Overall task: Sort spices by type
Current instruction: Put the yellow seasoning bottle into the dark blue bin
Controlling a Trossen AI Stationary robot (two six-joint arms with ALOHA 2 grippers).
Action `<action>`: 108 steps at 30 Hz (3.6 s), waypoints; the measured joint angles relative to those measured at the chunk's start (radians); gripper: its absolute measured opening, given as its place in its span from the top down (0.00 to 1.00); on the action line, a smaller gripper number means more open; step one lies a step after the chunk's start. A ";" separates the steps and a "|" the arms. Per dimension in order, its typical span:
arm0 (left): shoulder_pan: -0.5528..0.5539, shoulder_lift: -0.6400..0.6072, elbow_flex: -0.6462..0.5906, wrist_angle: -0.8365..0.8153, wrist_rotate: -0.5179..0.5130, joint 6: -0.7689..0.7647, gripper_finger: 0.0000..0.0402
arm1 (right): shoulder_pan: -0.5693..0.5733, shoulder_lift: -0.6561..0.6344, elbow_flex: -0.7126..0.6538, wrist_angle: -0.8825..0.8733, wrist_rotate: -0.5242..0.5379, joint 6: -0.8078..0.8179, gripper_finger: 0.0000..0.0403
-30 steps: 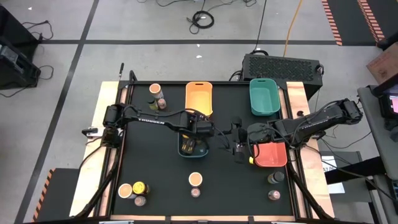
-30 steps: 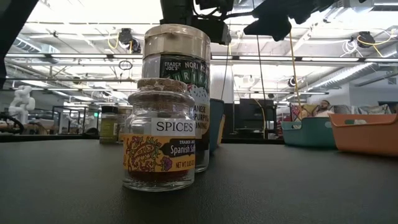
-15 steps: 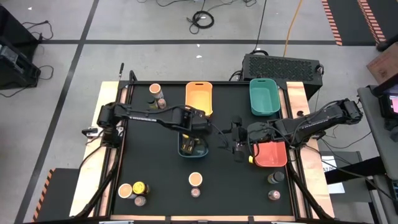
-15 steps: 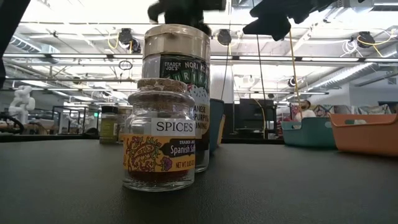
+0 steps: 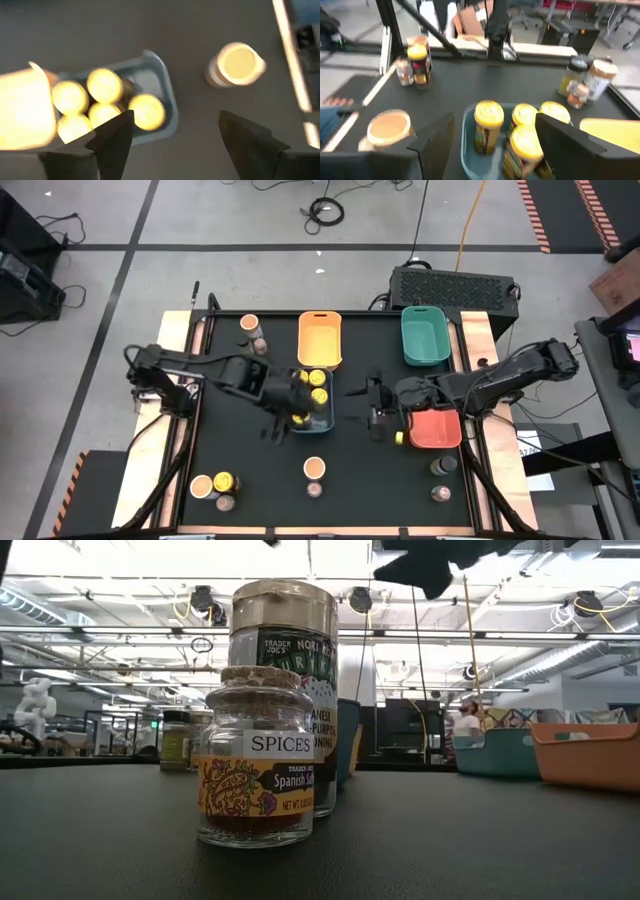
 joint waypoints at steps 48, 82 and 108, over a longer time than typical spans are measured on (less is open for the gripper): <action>-0.718 -0.010 -0.372 -0.110 -0.113 -1.011 0.29 | 0.037 0.278 0.163 0.067 -0.211 -0.134 0.99; -0.683 -0.011 -0.544 0.026 -0.080 -0.936 0.29 | 0.037 0.278 0.163 0.051 -0.211 -0.156 1.00; -0.645 -0.043 -0.647 0.074 -0.015 -0.854 0.42 | 0.037 0.278 0.163 0.050 -0.211 -0.160 1.00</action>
